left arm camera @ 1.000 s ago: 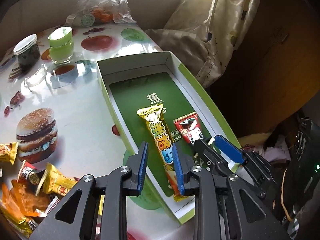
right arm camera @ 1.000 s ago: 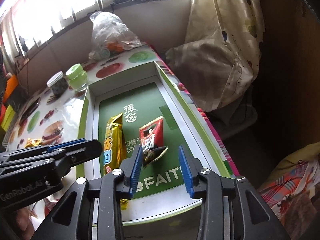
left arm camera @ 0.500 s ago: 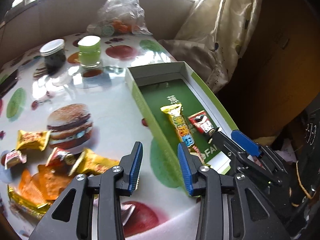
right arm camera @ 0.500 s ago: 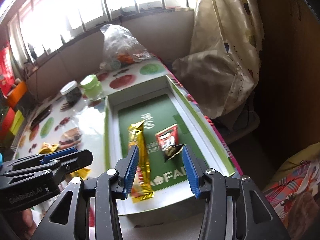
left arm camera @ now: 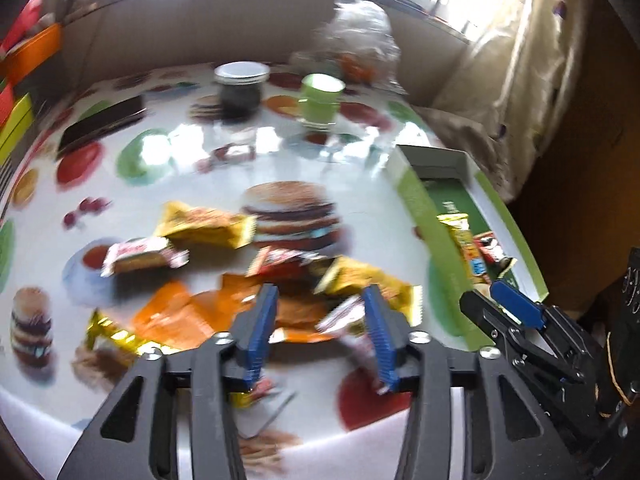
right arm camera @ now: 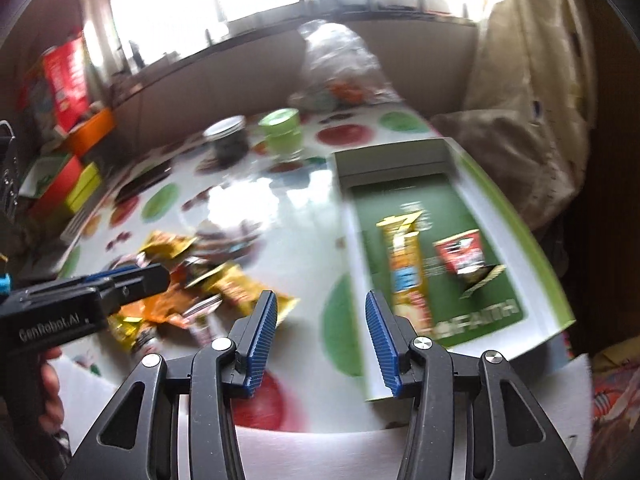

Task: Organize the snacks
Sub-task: 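Move both open tools back over the snack pile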

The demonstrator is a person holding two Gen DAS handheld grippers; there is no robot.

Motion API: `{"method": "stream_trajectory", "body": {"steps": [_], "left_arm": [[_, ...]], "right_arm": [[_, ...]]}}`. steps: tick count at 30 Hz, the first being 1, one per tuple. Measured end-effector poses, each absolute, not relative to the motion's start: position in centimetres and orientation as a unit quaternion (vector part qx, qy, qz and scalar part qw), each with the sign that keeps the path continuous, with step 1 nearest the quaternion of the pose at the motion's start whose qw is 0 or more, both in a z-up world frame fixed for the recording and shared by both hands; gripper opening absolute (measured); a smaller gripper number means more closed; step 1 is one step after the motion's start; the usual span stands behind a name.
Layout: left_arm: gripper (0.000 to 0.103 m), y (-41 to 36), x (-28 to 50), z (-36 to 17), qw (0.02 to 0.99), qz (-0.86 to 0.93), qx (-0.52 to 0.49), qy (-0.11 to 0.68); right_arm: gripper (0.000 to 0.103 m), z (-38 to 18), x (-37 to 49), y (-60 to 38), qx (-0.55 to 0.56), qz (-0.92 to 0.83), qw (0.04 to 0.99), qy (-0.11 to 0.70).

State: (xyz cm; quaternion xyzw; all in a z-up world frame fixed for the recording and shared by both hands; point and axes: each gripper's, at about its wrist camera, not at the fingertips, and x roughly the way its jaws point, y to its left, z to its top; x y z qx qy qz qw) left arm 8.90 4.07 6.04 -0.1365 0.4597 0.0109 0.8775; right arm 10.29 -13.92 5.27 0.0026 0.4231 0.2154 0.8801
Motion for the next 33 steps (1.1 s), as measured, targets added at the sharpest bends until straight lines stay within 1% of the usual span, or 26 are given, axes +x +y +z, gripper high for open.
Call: {"method": "stream_trajectory", "body": {"steps": [5,11,25,27,28,30,33], "left_arm": [[0.052,7.5,6.6,5.3,0.871,0.057,-0.156,0.463],[0.052,10.5,4.6,4.3,0.861,0.097,-0.179,0.465],[0.052,13.8,2.5,3.1,0.846,0.126,-0.221,0.469],[0.052,14.0,2.7,2.9,0.843,0.121,-0.231,0.471],[0.052,14.1,2.9,2.8,0.840,0.117,-0.240,0.472],[0.052,14.1,3.2,2.5,0.838,0.111,-0.249,0.474],[0.052,14.0,3.6,2.2,0.835,0.110,-0.248,0.478]], "right_arm": [[0.045,4.2,9.6,-11.7,-0.028,0.248,0.865,0.434],[0.045,3.4,9.1,-10.0,-0.040,0.278,0.853,0.441],[0.045,1.9,8.8,-7.0,-0.066,0.295,0.837,0.455],[0.037,1.8,8.7,-6.9,-0.065,0.297,0.836,0.456],[0.036,1.8,8.6,-6.8,-0.065,0.297,0.837,0.456],[0.029,1.8,8.4,-6.7,-0.068,0.293,0.838,0.455],[0.022,1.8,8.3,-6.7,-0.070,0.289,0.840,0.454]]}}
